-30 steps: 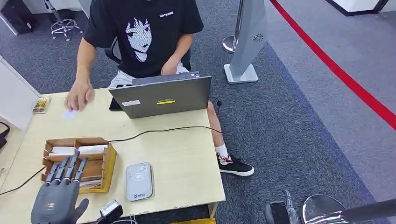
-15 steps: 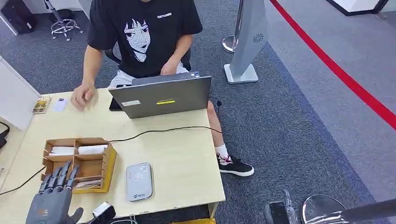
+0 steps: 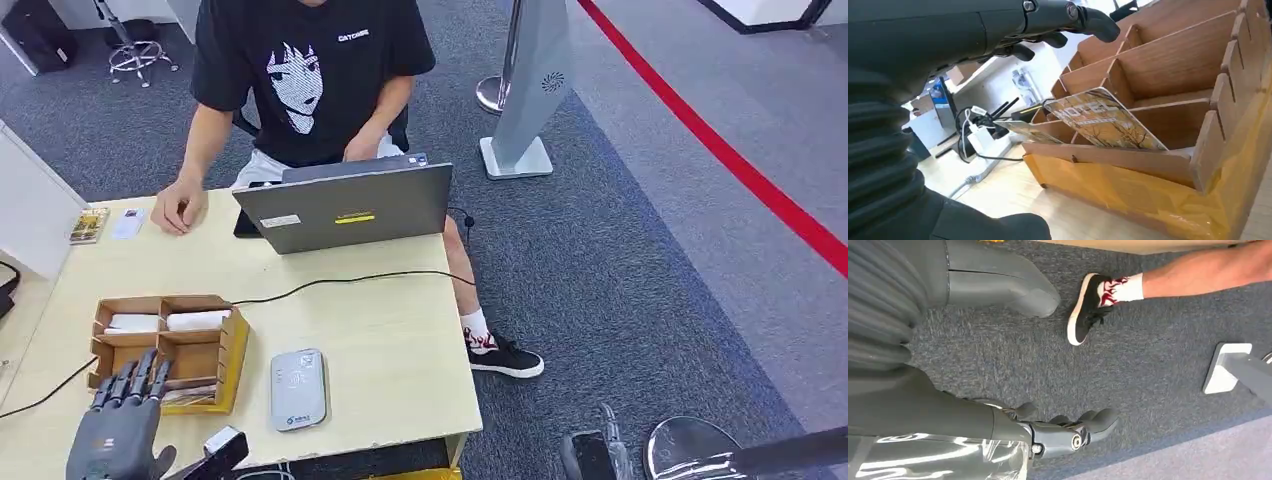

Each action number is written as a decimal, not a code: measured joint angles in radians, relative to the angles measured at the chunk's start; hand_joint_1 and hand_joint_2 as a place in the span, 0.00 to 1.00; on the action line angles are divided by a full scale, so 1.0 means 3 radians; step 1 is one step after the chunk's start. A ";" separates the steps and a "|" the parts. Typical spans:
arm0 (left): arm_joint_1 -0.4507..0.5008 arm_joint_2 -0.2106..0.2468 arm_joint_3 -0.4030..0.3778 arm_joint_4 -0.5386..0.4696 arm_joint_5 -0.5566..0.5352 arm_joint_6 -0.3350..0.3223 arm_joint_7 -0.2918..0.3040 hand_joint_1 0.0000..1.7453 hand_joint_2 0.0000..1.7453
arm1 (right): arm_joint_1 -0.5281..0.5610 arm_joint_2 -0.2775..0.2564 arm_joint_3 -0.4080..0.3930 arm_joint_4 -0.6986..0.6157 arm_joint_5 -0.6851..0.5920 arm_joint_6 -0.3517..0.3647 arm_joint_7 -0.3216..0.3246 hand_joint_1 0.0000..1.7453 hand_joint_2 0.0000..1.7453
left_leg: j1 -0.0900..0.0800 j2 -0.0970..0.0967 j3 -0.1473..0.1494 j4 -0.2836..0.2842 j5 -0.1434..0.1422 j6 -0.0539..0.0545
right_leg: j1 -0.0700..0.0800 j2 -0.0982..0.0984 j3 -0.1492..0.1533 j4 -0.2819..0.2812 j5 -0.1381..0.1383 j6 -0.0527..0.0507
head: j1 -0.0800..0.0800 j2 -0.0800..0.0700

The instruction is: Pass the card to the sensor for recognition and then transmit it.

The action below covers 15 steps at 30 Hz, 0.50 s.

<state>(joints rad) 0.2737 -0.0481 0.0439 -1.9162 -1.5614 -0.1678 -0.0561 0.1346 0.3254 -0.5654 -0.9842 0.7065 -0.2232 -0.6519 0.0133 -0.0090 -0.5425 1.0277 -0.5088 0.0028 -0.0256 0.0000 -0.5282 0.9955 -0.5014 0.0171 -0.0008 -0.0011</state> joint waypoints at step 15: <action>-0.0129 0.0135 -0.0042 0.0132 -0.0001 0.0017 0.0047 0.00 1.00 | -0.0006 -0.0001 0.0032 0.0017 0.0014 0.0001 -0.0014 0.00 1.00 | 0.0000 -0.0001 0.0000 0.0000 0.0000 0.0000 | 0.0000 0.0000 0.0000 0.0000 0.0000 0.0000 | 0.0000 0.0000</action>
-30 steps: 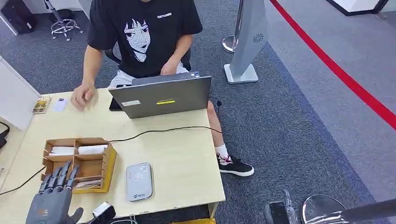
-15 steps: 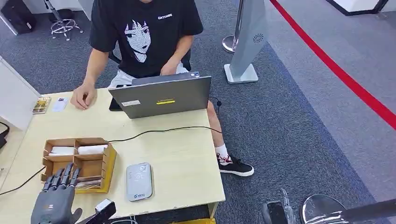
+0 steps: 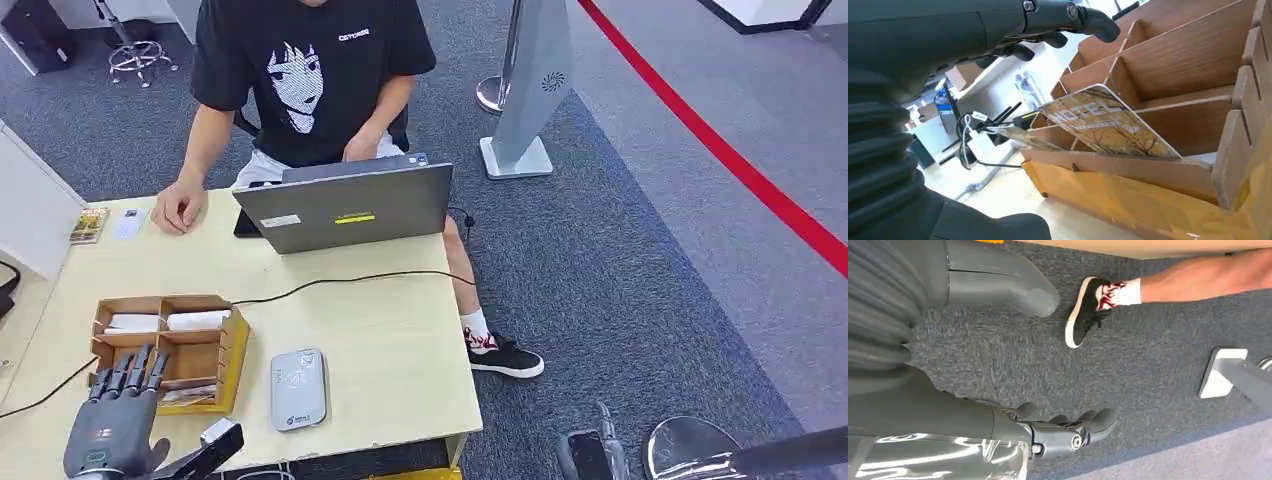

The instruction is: Pass the card to the sensor for recognition and then transmit it.

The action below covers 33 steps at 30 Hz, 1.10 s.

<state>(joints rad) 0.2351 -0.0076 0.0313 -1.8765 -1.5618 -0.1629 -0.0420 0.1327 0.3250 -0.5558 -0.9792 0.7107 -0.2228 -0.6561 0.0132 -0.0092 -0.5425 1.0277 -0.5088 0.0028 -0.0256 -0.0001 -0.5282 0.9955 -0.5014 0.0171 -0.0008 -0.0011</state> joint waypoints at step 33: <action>-0.0108 0.0032 -0.0102 0.0108 0.0000 -0.0001 -0.0069 0.00 1.00 | -0.0008 0.0000 0.0008 0.0019 -0.0024 0.0001 -0.0001 0.00 1.00 | 0.0000 -0.0001 -0.0001 0.0000 0.0000 0.0000 | 0.0000 -0.0001 0.0000 0.0000 0.0000 0.0000 | 0.0000 0.0000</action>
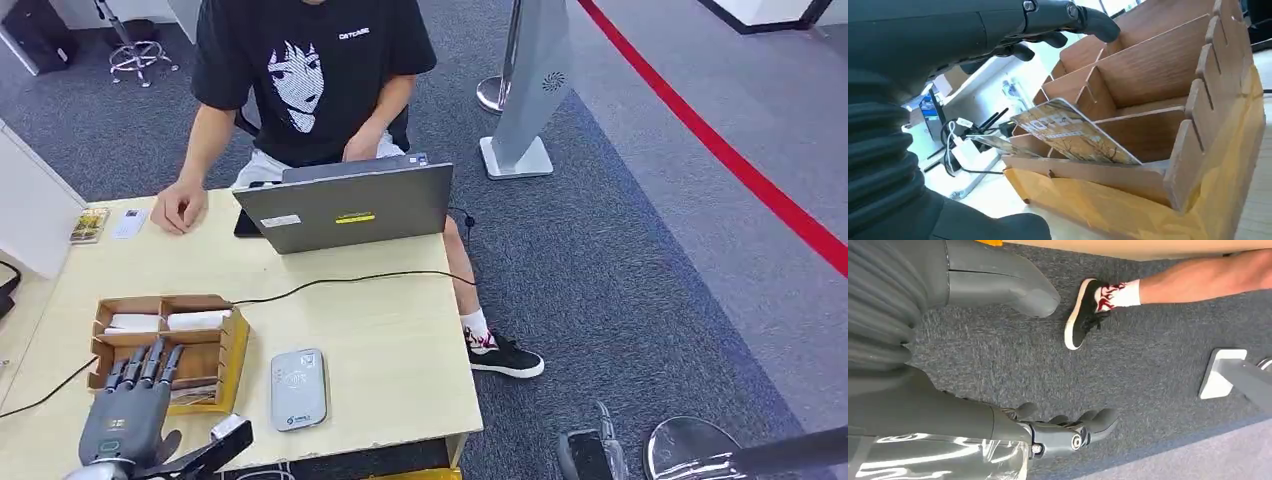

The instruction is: Pass the card to the sensor for recognition and then transmit it.

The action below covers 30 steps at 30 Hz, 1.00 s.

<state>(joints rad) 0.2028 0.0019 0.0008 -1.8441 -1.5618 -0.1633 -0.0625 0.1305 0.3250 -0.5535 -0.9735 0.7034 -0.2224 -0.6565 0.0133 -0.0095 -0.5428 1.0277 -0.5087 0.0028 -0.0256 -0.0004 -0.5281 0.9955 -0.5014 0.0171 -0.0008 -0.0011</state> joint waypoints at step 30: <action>-0.0031 0.0046 -0.0081 0.0055 0.0149 0.0020 0.0005 1.00 1.00 | -0.0007 -0.0004 0.0000 0.0019 0.0004 -0.0003 -0.0011 0.00 1.00 | 0.0000 -0.0001 0.0000 0.0000 0.0000 0.0000 | 0.0000 -0.0001 0.0001 0.0000 0.0000 0.0000 | 0.0001 0.0000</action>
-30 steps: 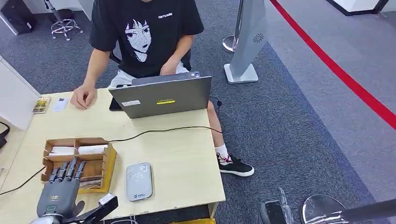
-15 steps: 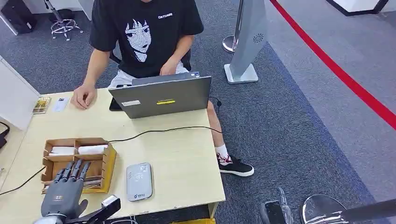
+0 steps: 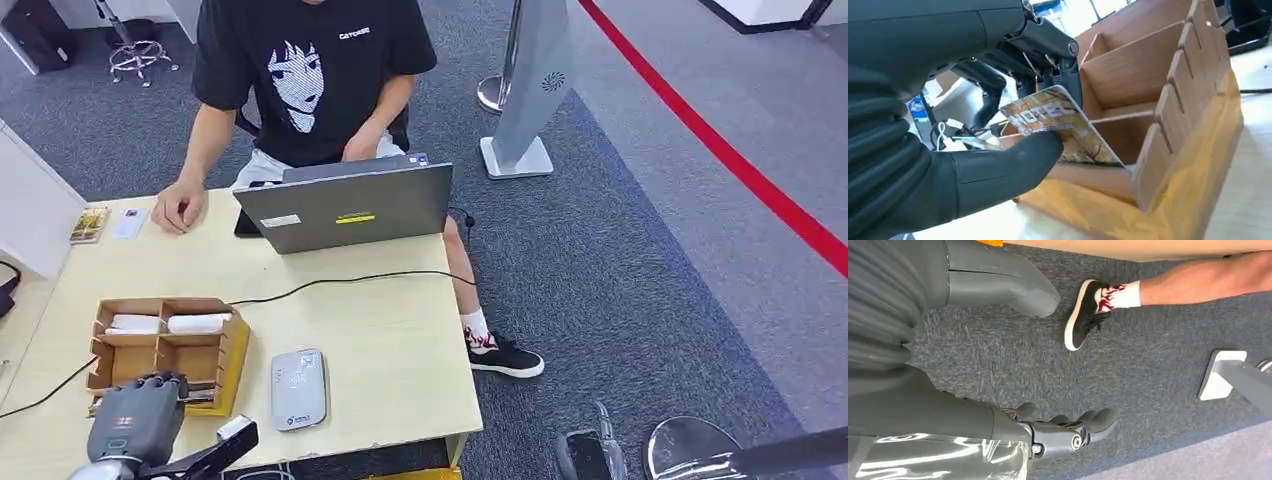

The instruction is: Pass the card to the sensor for recognition and then transmit it.

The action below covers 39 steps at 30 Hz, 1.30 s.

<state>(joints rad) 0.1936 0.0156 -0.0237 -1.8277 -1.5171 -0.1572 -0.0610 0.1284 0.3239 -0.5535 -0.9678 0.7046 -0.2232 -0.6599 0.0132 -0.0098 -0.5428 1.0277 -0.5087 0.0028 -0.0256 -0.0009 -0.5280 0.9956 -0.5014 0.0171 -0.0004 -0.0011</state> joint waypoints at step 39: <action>-0.0863 0.0617 0.0334 -0.1166 0.1080 -0.0254 0.0037 1.00 1.00 | -0.0064 -0.0009 -0.0011 0.0141 0.0107 -0.0053 -0.0028 0.00 1.00 | 0.0006 -0.0008 -0.0006 0.0000 0.0012 -0.0006 | 0.0005 -0.0009 -0.0002 0.0003 0.0002 -0.0001 | -0.0001 0.0000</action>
<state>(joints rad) -0.0652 0.2006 0.0767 -2.1774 -1.1932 -0.2335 -0.0500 0.1090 0.3212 -0.5570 -0.9255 0.7366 -0.2392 -0.6683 0.0150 -0.0124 -0.5446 1.0276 -0.5053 0.0010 -0.0241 -0.0034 -0.5286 0.9966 -0.5007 0.0167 -0.0008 -0.0011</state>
